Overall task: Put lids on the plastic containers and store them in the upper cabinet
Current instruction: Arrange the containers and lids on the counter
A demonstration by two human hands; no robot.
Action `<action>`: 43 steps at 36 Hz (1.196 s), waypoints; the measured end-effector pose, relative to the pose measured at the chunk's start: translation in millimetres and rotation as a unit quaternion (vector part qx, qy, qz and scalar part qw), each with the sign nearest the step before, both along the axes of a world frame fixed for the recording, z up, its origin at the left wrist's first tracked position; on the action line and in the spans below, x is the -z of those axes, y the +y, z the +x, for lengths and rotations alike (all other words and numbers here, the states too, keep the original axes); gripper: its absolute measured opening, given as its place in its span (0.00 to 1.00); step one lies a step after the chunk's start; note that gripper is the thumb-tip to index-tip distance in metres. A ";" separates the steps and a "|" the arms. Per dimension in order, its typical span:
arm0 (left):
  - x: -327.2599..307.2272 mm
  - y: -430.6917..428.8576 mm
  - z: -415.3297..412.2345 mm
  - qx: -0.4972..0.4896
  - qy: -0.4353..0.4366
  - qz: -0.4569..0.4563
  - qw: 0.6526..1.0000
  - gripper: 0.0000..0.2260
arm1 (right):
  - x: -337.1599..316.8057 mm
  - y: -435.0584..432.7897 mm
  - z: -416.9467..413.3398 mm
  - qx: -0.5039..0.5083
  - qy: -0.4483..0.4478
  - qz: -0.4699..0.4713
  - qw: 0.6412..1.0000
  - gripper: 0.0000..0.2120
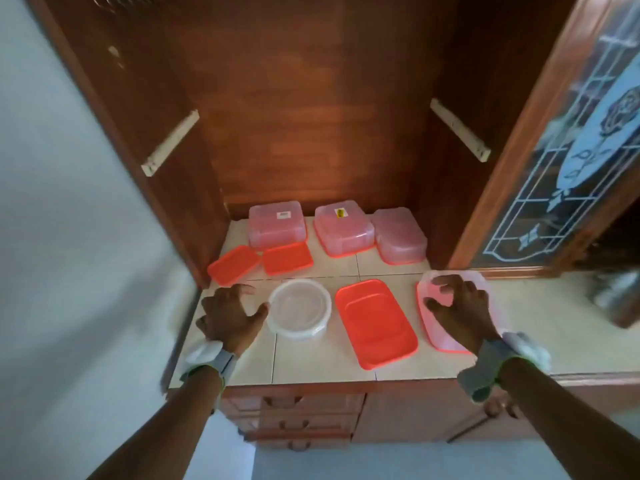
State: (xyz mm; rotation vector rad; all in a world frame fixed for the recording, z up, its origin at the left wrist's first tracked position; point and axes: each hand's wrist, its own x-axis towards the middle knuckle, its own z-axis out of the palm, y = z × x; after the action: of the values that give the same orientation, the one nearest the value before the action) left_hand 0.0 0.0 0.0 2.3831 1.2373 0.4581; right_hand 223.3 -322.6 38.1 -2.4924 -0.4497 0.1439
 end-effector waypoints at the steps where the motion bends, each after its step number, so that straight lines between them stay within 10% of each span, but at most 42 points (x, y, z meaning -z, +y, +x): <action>1: 7.0 0.7 -4.0 0.004 0.024 0.011 1.000 0.26 | 4.5 -4.6 -0.6 0.012 -0.019 -0.036 0.999 0.20; 11: 6.8 -16.6 -14.3 -0.051 0.091 -0.017 0.994 0.36 | 31.7 -24.3 3.8 0.144 0.023 -0.150 0.978 0.57; 24: -6.4 3.3 -25.9 -0.075 -0.057 -0.105 0.990 0.33 | 11.3 -47.0 8.1 0.128 0.120 0.043 0.983 0.45; 28: -14.0 2.6 -28.4 -0.103 -0.244 -0.309 0.913 0.29 | -5.3 -49.4 11.4 0.187 0.380 0.312 0.851 0.27; 32: -14.7 -4.8 -27.6 -0.135 -0.332 -0.508 0.783 0.20 | -1.0 -60.7 12.4 0.195 0.510 0.412 0.730 0.30; 39: -5.2 -3.1 -37.3 -0.137 -0.393 -0.598 0.685 0.16 | 15.7 -70.4 3.9 0.214 0.507 0.516 0.656 0.22; 43: -10.1 -2.3 -43.7 -0.240 -0.370 -0.571 0.692 0.20 | 20.0 -75.1 2.8 0.262 0.466 0.499 0.682 0.17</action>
State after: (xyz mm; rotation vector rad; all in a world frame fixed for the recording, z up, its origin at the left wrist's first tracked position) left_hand -43.7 -2.3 10.1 0.6678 1.1551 0.4942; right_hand 226.2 -397.7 18.1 -1.1088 0.5259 0.6779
